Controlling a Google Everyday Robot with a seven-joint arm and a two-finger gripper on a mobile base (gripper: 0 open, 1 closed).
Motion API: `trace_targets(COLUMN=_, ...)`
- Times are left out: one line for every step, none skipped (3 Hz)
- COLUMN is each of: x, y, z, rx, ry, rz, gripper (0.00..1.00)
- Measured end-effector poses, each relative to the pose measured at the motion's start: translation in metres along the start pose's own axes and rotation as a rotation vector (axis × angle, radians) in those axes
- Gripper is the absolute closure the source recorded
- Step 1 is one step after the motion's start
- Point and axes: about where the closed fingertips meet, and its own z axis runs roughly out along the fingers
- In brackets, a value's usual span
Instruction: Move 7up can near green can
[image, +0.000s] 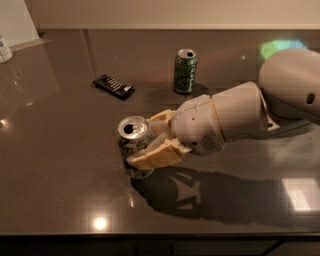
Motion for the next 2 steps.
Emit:
trace_targets(x=-0.001, y=-0.035, z=-0.034, rx=0.126, ry=0.032, rz=0.026, gripper=1.0)
trace_targets(x=0.004, y=-0.079, z=-0.067, rx=0.257, ry=0.053, rz=0.055, gripper=1.0)
